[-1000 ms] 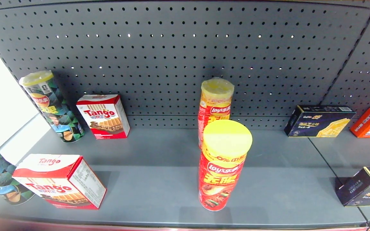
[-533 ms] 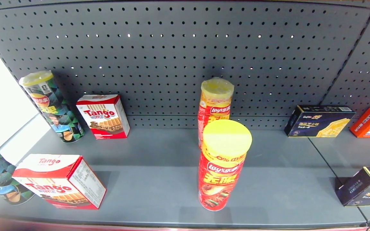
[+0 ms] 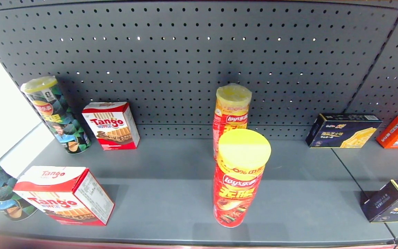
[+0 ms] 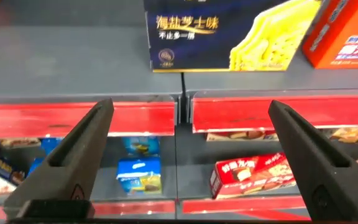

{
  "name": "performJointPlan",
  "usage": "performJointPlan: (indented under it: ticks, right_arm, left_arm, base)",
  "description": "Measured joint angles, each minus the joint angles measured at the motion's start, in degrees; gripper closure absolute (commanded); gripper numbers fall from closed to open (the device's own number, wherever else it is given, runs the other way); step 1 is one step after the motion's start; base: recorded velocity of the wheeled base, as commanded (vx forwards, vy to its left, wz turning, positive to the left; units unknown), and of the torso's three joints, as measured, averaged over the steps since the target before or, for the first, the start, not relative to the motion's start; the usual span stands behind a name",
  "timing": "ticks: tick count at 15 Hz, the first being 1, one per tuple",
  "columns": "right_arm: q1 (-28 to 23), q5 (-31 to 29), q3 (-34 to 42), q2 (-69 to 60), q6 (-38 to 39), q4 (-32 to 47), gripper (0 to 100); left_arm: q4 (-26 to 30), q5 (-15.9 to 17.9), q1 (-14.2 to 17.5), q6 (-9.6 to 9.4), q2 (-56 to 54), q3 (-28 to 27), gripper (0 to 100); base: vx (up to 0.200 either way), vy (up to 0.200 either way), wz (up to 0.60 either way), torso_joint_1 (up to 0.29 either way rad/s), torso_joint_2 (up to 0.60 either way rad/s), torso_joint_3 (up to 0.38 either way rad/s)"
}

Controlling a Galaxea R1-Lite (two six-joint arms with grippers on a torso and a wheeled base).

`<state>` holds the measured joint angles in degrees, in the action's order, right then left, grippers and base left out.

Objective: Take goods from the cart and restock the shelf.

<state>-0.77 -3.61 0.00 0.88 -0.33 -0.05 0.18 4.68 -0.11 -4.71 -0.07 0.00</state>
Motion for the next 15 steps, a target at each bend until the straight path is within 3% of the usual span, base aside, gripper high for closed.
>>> performJointPlan:
  ticks: [3,8,11,15]
  right_arm:
    - [-0.09,0.0,0.0,-0.63,0.0,-0.02,0]
    - [-0.13,0.79,0.0,-0.85,-0.21,0.0,0]
    - [-0.02,0.77,0.0,-0.88,-0.24,0.05,0]
    - [-0.07,0.77,0.0,-0.88,-0.24,0.05,0]
  left_arm:
    - [0.0,-0.11,0.11,0.77,0.0,0.0,0]
    - [-0.05,-0.44,0.11,-0.46,0.0,0.0,0]
    - [-0.16,-0.5,0.13,2.66,0.0,-0.02,0]
    - [-0.18,-0.55,0.11,2.74,0.0,0.0,0]
  base:
    - [0.0,0.0,0.0,0.0,0.0,0.0]
    - [0.0,-0.08,0.0,0.001,0.0,-0.001]
    - [0.0,0.0,0.0,0.0,0.0,0.0]
    - [-0.05,0.0,0.0,0.001,0.0,0.001]
